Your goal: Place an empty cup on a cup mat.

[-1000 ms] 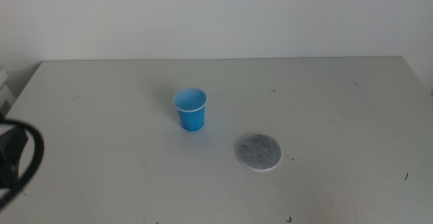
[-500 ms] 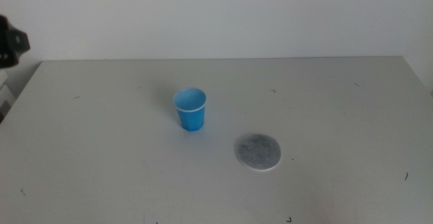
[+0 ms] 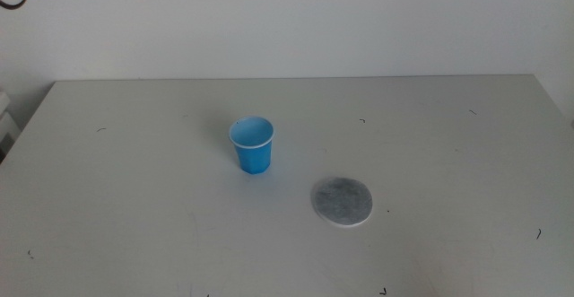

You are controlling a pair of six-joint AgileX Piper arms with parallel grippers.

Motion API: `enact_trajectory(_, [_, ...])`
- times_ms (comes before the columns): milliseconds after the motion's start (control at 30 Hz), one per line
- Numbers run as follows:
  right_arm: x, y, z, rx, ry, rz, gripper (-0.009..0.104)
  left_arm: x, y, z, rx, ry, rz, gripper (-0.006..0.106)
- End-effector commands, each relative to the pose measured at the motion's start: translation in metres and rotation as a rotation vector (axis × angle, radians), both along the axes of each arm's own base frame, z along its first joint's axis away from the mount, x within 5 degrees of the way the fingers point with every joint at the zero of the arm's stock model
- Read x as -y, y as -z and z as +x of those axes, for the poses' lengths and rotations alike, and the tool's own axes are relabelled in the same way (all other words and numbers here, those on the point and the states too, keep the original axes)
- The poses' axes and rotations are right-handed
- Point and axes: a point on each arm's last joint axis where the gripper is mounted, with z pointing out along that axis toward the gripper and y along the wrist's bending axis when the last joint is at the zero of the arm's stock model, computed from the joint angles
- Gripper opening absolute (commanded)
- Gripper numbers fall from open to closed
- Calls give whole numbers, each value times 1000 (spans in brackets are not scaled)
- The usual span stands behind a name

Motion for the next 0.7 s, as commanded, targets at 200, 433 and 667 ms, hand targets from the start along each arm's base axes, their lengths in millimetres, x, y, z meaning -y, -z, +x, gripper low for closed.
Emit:
enact_trajectory(200, [0,-12,-2,108,-4,-23,94,15,-8,26,84,96,-68,98])
enact_trajectory(433, [0,-12,-2,108,-4,-23,94,50,8,55,62,232,12,98])
enact_trajectory(667, [0,-12,-2,108,-4,-23,94,82,36,82,13,292,14,98])
